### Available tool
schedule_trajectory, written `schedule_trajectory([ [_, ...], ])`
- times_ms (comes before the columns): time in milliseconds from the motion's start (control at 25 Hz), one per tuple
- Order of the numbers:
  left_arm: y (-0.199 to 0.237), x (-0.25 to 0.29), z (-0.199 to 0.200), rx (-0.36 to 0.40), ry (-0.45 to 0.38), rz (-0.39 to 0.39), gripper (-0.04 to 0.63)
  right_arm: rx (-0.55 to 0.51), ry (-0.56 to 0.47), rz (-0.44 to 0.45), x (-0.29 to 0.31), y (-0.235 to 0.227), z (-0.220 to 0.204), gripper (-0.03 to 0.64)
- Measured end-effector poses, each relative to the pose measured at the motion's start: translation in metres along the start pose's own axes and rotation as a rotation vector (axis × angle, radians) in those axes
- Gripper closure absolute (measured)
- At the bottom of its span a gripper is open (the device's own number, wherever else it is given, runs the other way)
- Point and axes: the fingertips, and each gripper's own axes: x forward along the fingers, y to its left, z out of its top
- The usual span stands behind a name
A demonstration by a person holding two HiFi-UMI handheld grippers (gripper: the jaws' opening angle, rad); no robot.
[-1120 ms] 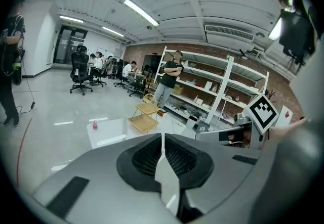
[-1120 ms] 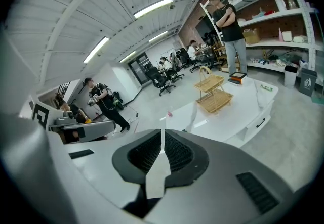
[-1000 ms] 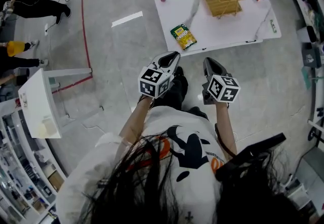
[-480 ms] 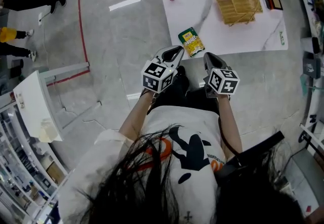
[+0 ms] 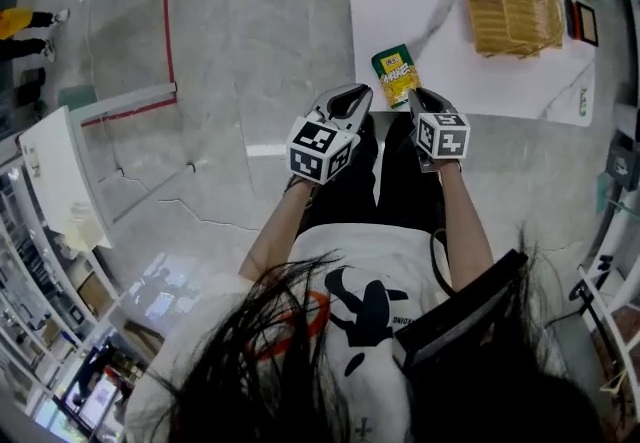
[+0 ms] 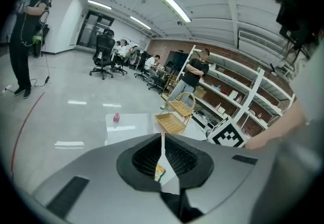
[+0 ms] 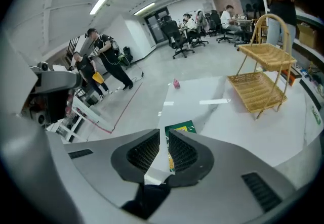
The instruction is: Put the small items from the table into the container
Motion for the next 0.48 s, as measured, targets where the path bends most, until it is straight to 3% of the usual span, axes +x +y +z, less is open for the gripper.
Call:
schedule_trajectory([
  [200,0.017,0.017,-0.011,-0.031,-0.003,0.061,0.583,-0.017,0.136,0.051,0.048,-0.015,-0.027,0.489],
  [480,0.033,0.054,-0.032,-0.052,0.039,0.094,0.583,-0.141,0.301,0.074,0.100,-0.034,-0.073,0.422],
])
